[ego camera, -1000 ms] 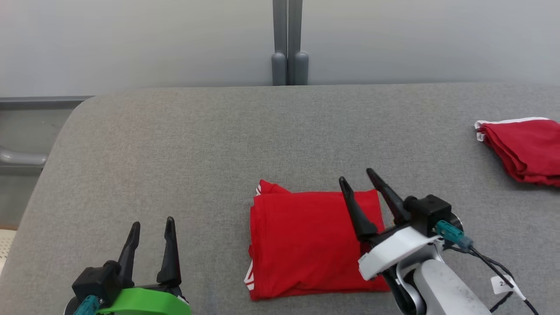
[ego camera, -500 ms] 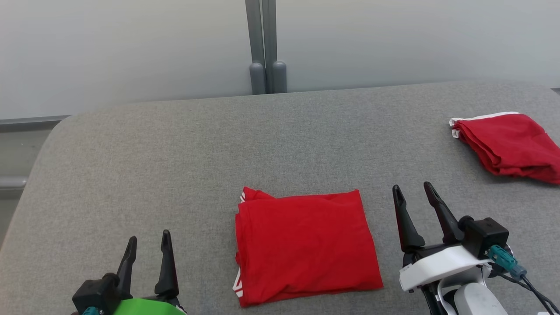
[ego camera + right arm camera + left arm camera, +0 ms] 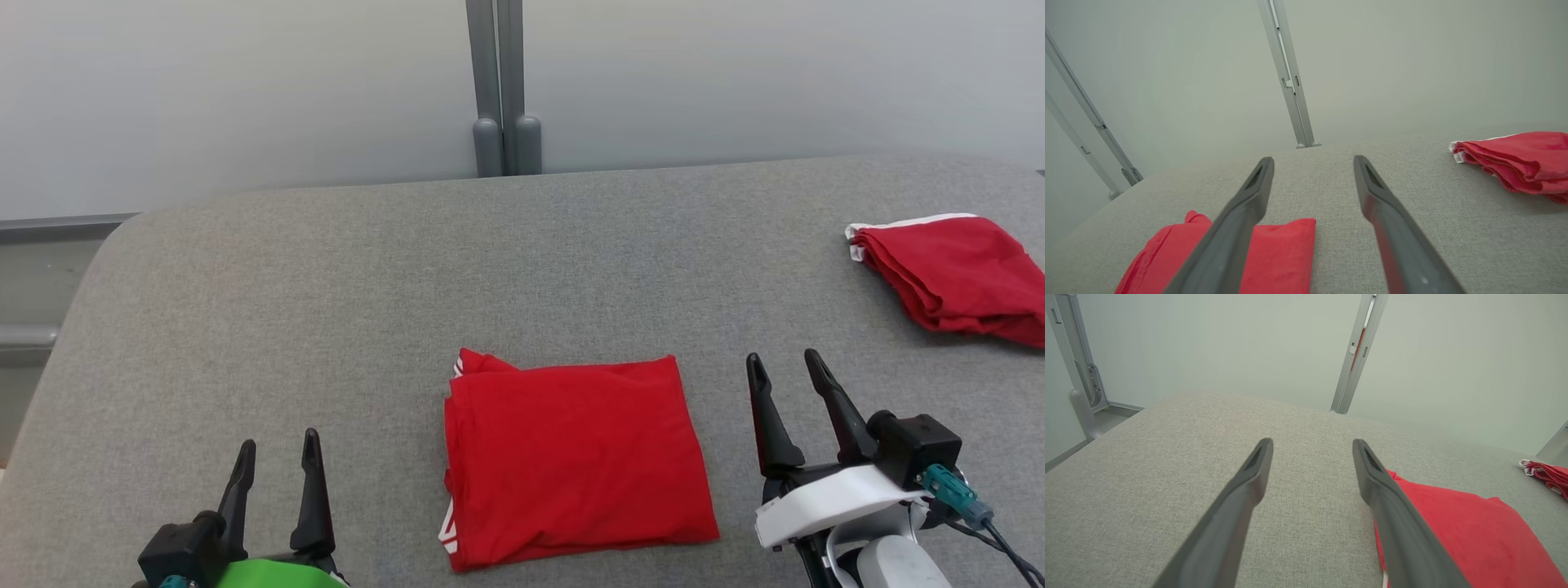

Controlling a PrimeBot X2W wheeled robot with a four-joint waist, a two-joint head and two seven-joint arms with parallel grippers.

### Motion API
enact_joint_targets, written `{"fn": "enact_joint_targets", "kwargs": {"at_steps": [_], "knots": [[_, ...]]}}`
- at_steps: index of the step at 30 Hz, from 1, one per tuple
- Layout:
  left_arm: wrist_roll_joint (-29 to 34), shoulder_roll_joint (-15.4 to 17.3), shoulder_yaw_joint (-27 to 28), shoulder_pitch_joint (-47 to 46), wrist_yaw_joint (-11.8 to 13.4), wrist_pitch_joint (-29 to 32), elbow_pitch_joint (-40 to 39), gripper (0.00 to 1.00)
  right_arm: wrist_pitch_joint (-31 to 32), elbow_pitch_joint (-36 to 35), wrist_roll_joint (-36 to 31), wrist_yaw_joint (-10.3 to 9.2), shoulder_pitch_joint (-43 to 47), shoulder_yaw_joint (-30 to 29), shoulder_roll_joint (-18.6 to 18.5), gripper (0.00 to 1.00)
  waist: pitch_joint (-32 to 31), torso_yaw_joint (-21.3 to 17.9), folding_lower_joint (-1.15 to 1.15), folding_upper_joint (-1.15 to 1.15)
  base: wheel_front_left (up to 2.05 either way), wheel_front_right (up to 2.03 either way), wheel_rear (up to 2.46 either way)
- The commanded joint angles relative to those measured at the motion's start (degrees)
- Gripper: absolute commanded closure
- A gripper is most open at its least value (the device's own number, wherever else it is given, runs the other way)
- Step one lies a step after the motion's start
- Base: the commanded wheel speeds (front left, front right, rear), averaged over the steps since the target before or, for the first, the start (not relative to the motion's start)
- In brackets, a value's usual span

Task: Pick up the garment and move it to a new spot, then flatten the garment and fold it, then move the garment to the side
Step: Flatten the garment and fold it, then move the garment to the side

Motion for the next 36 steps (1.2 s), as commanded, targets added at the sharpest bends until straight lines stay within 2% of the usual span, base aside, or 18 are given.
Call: {"fn": "enact_joint_targets", "kwargs": {"at_steps": [1, 5, 8, 15, 22, 34, 35, 36], "knots": [[0.80, -0.13, 0.37, 0.52, -0.25, -0.24, 0.14, 0.00, -0.13, 0.21, 0.19, 0.02, 0.40, -0.15, -0.03, 0.00, -0.02, 0.07, 0.00, 0.00, 0.00, 0.00, 0.00], [1.26, -0.35, 0.68, 0.50, -0.49, -0.25, 0.24, 0.00, -0.13, 0.92, -0.24, 0.02, 0.20, -0.48, -0.03, 0.00, -0.04, 0.27, 0.00, 0.00, 0.00, 0.00, 0.00], [1.49, -0.54, 0.74, 0.49, -0.71, -0.21, 0.34, 0.00, 0.32, 4.14, -1.77, 0.02, -0.38, -1.01, -0.03, 0.00, 0.01, 0.55, 0.00, 0.00, 0.00, 0.00, 0.00], [1.59, -0.89, 0.45, 0.25, -1.04, -0.20, 0.66, 0.00, 11.79, 12.18, -4.60, 0.02, -4.36, -0.78, -0.05, 0.00, 0.93, 2.15, 0.00, 0.00, 0.00, 0.00, 0.00], [1.82, -1.19, 0.32, -1.10, -1.60, -0.21, 1.33, 0.00, 17.67, 19.39, -1.83, 0.02, -8.46, 0.12, -0.11, 0.00, 2.80, 5.67, 0.00, 0.00, 0.00, 0.00, 0.00], [2.46, -1.75, 1.04, -1.18, -2.36, -0.21, 2.20, 0.00, 20.81, 29.79, 3.52, 0.03, -13.16, 3.89, -0.74, 0.00, 3.61, 9.25, 0.00, 0.00, 0.00, 0.00, 0.00], [2.46, -1.78, 1.12, -1.04, -2.37, -0.21, 2.21, 0.00, 20.80, 30.10, 4.02, 0.03, -13.29, 4.32, -0.69, 0.38, 3.55, 9.23, 0.00, 0.00, 0.00, 0.00, 0.00], [2.54, -1.79, 1.24, -0.85, -2.37, -0.21, 2.21, 0.00, 20.66, 30.43, 4.47, 0.03, -13.41, 4.83, -0.63, 0.62, 3.48, 9.14, 0.00, 0.00, 0.00, 0.00, 0.00]]}}
